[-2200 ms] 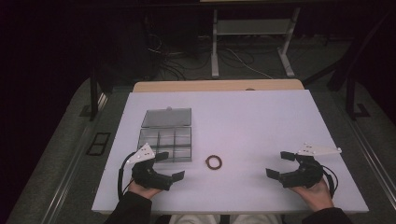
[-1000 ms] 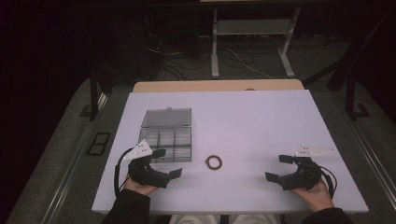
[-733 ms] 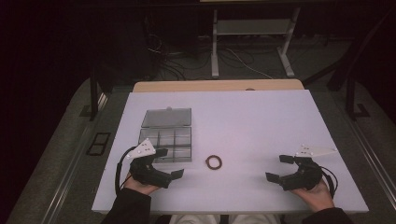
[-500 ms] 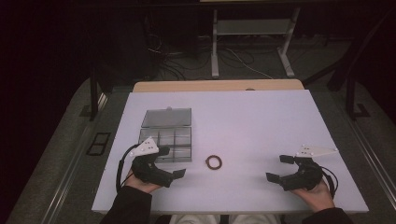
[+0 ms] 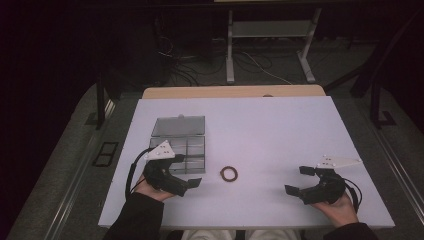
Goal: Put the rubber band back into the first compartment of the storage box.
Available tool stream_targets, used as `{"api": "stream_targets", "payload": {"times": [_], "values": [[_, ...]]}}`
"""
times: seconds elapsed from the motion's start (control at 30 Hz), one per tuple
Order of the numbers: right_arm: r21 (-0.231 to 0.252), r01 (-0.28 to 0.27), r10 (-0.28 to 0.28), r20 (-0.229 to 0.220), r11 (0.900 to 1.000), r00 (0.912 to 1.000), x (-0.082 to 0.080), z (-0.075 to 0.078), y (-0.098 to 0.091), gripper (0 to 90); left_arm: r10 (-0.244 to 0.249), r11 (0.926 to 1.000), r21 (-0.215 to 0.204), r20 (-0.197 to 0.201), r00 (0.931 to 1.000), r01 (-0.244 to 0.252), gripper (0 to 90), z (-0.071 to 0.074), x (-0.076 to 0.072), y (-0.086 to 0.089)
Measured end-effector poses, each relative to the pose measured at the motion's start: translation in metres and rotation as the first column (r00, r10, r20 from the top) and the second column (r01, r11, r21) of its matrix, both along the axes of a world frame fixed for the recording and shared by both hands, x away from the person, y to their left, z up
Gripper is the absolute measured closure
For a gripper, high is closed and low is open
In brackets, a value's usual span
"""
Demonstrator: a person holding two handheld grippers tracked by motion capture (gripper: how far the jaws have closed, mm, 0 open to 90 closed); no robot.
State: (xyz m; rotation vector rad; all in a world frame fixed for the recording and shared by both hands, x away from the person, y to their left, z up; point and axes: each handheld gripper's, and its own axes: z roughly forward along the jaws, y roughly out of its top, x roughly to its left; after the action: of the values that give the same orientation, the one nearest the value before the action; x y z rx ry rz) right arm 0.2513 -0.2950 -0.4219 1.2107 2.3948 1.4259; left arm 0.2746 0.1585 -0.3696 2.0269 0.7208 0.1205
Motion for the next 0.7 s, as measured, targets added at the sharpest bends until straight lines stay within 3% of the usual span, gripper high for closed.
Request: {"api": "stream_targets", "payload": {"times": [0.7], "values": [[0.000,-0.009,0.009,-0.002,1.0000,1.0000,-0.001,-0.001,0.000,0.0,-0.041,0.9989,0.019,-0.018,0.9990,0.042,0.0,0.014,0.020,-0.014]]}}
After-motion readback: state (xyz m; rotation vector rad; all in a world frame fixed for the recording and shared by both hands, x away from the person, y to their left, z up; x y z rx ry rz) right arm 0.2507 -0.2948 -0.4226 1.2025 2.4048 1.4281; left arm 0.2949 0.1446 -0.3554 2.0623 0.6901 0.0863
